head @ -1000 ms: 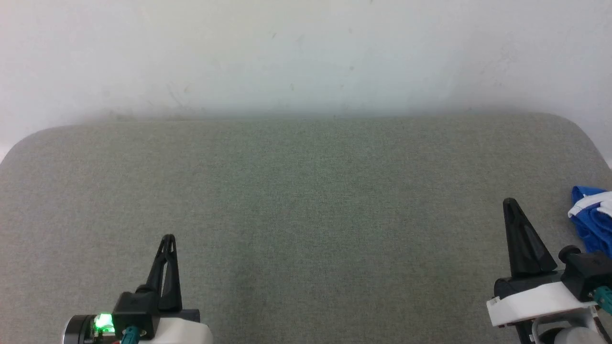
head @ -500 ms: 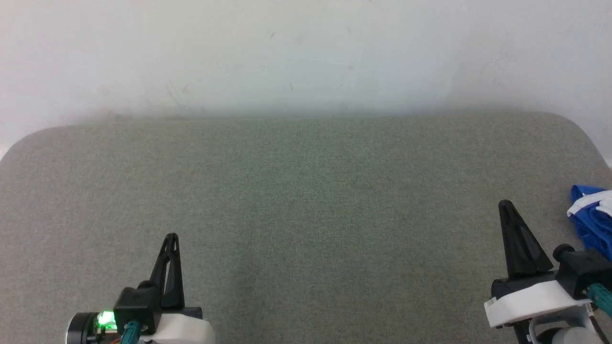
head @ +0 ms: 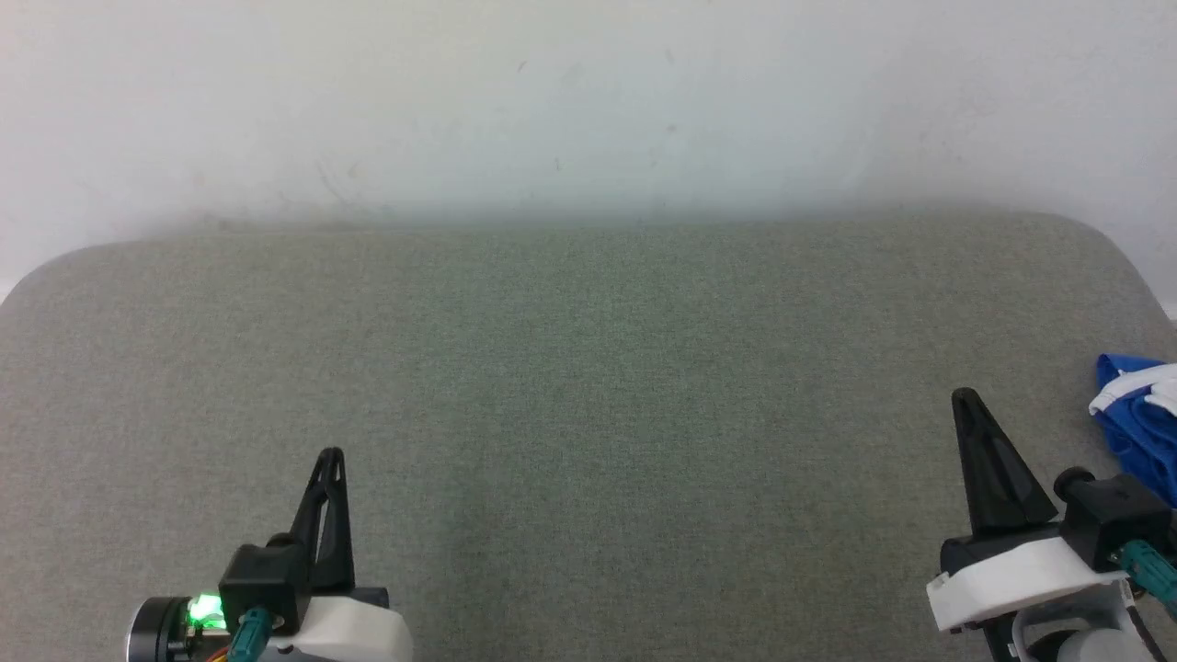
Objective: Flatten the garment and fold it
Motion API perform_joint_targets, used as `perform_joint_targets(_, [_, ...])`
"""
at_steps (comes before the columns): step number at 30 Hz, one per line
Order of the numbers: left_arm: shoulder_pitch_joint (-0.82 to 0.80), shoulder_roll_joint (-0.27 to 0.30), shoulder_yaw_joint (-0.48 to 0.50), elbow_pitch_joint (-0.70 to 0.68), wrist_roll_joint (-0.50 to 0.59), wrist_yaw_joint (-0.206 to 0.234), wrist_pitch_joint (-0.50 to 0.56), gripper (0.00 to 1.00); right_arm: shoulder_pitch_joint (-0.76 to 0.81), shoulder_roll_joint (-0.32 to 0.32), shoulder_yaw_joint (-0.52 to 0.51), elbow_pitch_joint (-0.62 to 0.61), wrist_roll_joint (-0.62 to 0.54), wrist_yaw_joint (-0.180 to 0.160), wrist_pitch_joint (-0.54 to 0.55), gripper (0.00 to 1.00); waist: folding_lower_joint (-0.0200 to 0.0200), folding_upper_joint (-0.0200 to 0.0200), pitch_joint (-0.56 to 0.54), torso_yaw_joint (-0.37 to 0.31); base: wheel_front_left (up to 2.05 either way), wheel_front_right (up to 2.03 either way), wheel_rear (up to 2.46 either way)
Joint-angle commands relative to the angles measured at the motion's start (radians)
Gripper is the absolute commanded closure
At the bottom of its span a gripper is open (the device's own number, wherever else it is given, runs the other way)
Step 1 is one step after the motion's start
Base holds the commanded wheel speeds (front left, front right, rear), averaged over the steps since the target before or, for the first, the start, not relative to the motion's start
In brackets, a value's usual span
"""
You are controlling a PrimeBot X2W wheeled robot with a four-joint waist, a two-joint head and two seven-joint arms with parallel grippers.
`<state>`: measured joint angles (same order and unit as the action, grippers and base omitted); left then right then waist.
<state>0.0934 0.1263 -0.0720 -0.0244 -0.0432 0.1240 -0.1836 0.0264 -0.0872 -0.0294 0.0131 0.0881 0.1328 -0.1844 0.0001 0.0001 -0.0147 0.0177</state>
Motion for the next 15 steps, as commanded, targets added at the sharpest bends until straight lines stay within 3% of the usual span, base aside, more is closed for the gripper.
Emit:
perform_joint_targets(1, [-0.018,-0.007,0.006,0.003,0.007,-0.008,0.006,1.00,-0.007,0.007,0.001,-0.004,-0.008,-0.001,0.007,1.00,-0.0001,-0.0001,0.000,0.000,0.00,0.00,0.00])
perform_joint_targets(15, [-0.030,-0.018,0.017,0.006,0.013,-0.027,0.035,1.00,-0.010,0.011,0.006,-0.005,-0.021,-0.001,0.036,1.00,-0.0001,-0.0001,0.003,-0.003,0.00,0.00,0.00])
